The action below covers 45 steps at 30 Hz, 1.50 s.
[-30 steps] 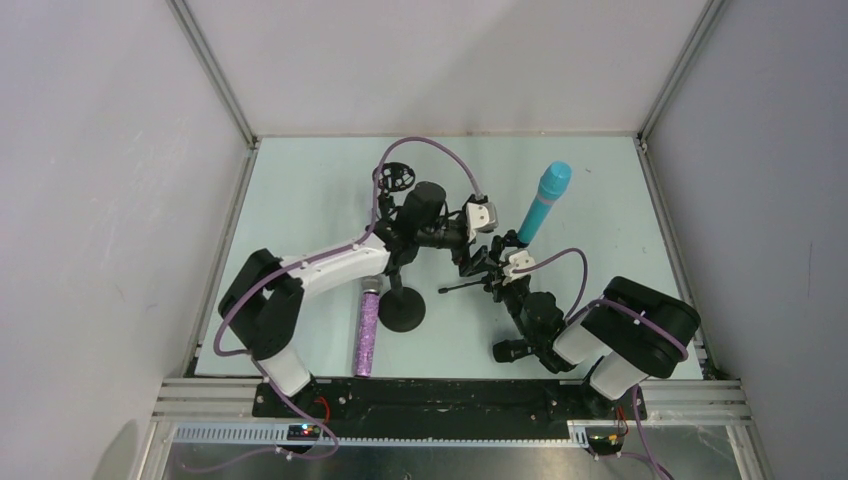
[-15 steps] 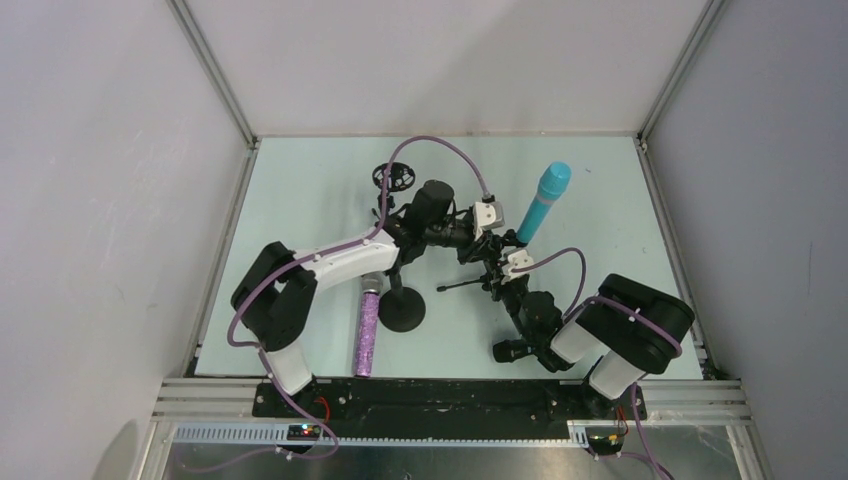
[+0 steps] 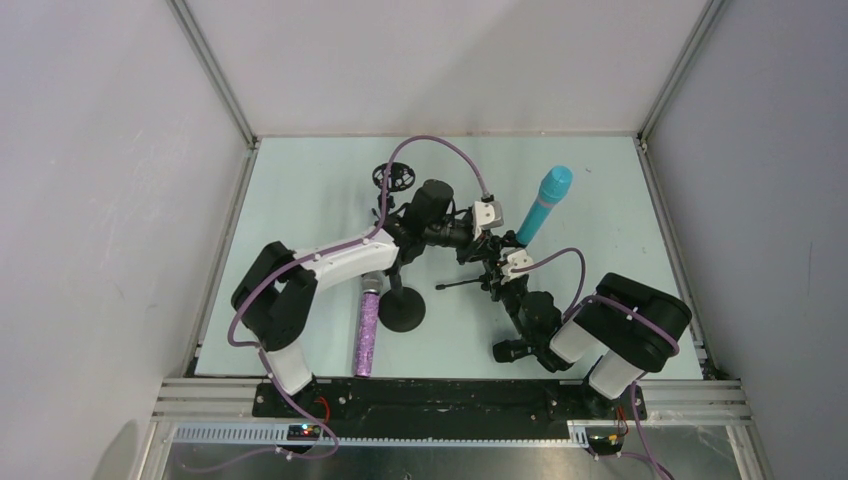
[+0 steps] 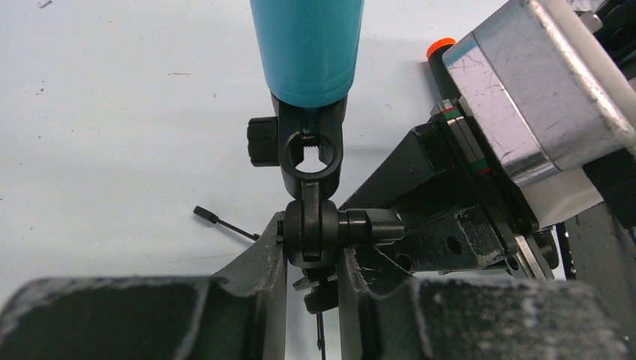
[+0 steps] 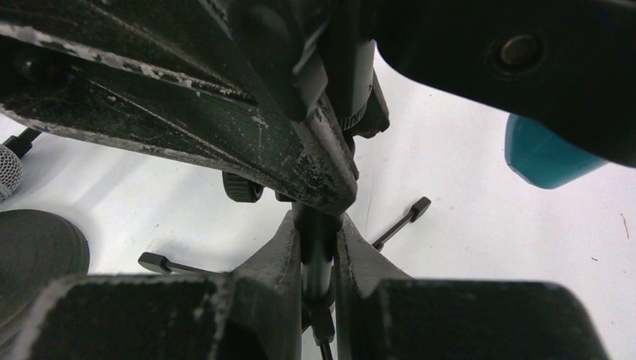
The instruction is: Attach the microphones to the stand
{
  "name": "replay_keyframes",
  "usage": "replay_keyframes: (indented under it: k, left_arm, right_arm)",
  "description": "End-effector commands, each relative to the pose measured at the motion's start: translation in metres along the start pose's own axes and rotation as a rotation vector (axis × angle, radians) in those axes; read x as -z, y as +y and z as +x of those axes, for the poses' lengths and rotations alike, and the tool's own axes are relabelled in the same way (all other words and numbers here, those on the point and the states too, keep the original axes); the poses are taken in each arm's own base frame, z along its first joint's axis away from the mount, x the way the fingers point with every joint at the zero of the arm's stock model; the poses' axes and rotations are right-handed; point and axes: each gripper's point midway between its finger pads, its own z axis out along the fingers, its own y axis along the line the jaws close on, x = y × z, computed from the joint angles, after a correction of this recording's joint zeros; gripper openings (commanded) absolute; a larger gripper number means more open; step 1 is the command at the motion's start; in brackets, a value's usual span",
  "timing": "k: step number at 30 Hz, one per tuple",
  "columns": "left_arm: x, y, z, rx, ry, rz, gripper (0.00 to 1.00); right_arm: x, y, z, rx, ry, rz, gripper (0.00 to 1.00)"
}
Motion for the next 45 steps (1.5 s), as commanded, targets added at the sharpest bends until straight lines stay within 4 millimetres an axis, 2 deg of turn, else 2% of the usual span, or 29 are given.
replay_keyframes:
  k: [1,7,17,22,23,27,28,32,36,41,45]
  left_arm:
    - [0.015,-0.019,-0.066,-0.115,-0.155,0.082,0.0]
    - [0.029,-0.028,-0.09,-0.13,-0.217,0.123,0.04]
    - [0.048,-0.044,-0.11,-0.168,-0.272,0.221,0.13]
    - [0.052,-0.047,-0.121,-0.161,-0.289,0.233,0.13]
    - [0.052,-0.046,-0.124,-0.153,-0.295,0.227,0.11]
    - [0.058,-0.039,-0.14,-0.136,-0.337,0.159,0.01]
    - [0.057,-0.034,-0.139,-0.12,-0.338,0.129,0.0]
    - [0.065,-0.025,-0.159,-0.071,-0.419,0.026,0.0]
    - [0.071,-0.012,-0.167,0.006,-0.465,-0.118,0.0]
    - [0.078,-0.001,-0.164,0.066,-0.482,-0.297,0.0]
    - [0.079,0.001,-0.161,0.099,-0.487,-0.354,0.0]
  right_arm:
    - [-0.003,0.004,-0.008,0.004,-0.03,-0.027,0.0]
    - [-0.001,0.008,-0.005,-0.021,-0.02,-0.086,0.0]
    - [0.005,0.009,-0.005,-0.022,-0.022,-0.152,0.0]
    - [0.004,0.005,-0.006,-0.025,-0.022,-0.122,0.0]
    - [0.004,0.001,-0.006,-0.026,-0.023,-0.098,0.0]
    - [0.002,-0.009,-0.007,0.007,-0.025,-0.01,0.0]
    - [0.003,-0.011,-0.007,0.009,-0.024,0.016,0.0]
    - [0.002,-0.016,-0.009,0.029,-0.025,0.099,0.0]
    - [0.001,-0.025,-0.011,0.047,-0.024,0.205,0.0]
    - [0.003,-0.033,-0.014,0.032,-0.026,0.297,0.0]
    - [0.003,-0.036,-0.016,0.021,-0.032,0.318,0.0]
